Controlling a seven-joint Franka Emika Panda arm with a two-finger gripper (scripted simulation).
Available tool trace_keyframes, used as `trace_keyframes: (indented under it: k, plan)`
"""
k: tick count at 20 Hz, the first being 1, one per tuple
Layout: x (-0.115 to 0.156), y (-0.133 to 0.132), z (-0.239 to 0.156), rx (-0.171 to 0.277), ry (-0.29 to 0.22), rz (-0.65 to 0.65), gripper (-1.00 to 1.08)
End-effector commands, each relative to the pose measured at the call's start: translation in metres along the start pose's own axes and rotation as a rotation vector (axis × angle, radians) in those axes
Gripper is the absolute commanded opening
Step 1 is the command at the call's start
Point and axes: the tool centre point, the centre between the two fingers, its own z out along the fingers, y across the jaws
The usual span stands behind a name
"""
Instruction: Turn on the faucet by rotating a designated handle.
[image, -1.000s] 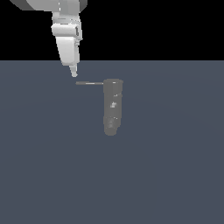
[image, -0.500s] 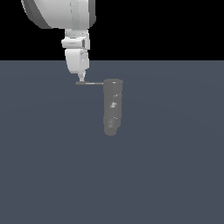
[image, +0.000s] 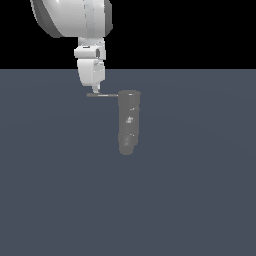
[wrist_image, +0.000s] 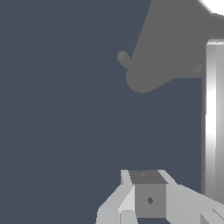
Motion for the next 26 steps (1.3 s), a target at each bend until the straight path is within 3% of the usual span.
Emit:
trace_keyframes:
  k: [1, 26]
  plan:
    - [0.0, 0.0, 0.0, 0.0, 0.0, 0.001, -1.0]
    - [0.002, 0.067, 0.0, 0.0, 0.0, 0.001, -1.0]
